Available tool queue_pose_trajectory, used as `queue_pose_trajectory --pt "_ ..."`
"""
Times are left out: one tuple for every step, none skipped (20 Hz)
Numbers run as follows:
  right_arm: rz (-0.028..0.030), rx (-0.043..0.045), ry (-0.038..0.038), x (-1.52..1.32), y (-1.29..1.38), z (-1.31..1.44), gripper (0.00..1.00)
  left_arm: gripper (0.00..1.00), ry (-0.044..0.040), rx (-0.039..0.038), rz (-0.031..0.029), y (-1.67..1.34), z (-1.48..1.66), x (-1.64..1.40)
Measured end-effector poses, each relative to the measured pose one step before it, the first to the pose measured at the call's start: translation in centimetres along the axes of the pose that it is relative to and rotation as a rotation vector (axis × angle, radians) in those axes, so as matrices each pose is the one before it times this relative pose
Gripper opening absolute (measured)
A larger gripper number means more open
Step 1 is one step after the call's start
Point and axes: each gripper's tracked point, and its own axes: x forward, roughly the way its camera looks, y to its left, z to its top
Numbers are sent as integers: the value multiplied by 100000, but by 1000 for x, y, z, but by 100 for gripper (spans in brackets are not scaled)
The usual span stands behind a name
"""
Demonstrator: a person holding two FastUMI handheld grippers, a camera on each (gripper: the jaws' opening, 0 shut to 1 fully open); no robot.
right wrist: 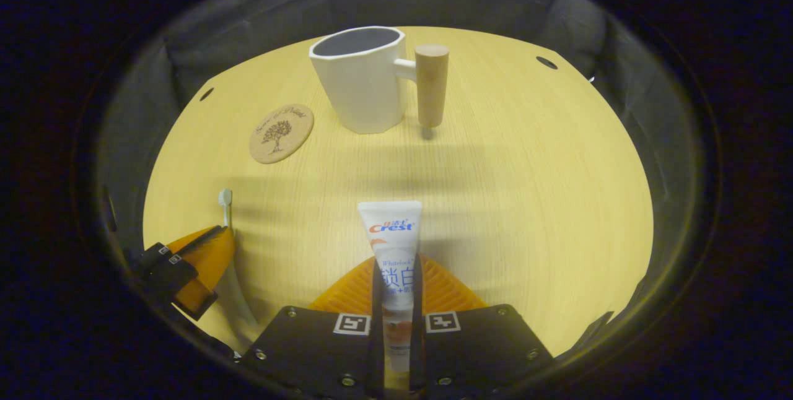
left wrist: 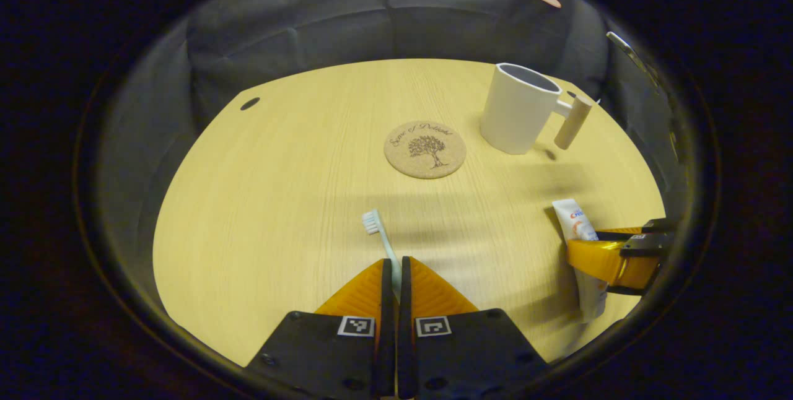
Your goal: Put the toothbrush and toothpaste on the desktop into the cup, then pick up the cup and place it on the coaster on the desktop.
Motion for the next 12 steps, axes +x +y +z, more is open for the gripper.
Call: queue_pose_trajectory --pt "642 1130 -3092 -318 -38 404 17 10 783 415 154 -82 -117 9" --pt "647 701 2298 41 24 -345 10 11 -890 -112 -71 -96 217 130" --pt "469 -11 -2129 -236 -18 266 9 8 -216 -160 -63 -35 -14 143" --pt "504 -56 -1140 688 18 69 9 8 -83 -675 -217 73 4 -128" --pt "430 -936 15 41 56 65 5 8 -1032 -502 -514 -13 123 -133" --pt "616 -12 -1088 -360 31 -8 4 8 -179 -743 -98 -10 -6 59" --pt "1746 1220 -204 -12 210 27 4 8 -537 -272 -467 -10 62 -7" --pt "1669 1366 -56 -12 188 30 4 10 -1026 361 -88 -9 246 -104" --pt "634 1005 -1187 -259 -49 258 4 8 -1661 567 -274 11 447 -156" --pt "611 210 -1687 -329 -107 411 4 8 -2021 413 -725 37 568 -558" --pt "408 225 -1441 -416 -72 539 4 8 -1793 88 -920 -91 629 -525" --pt "654 750 -1608 -561 59 553 4 7 -910 -29 -476 -149 478 -365"
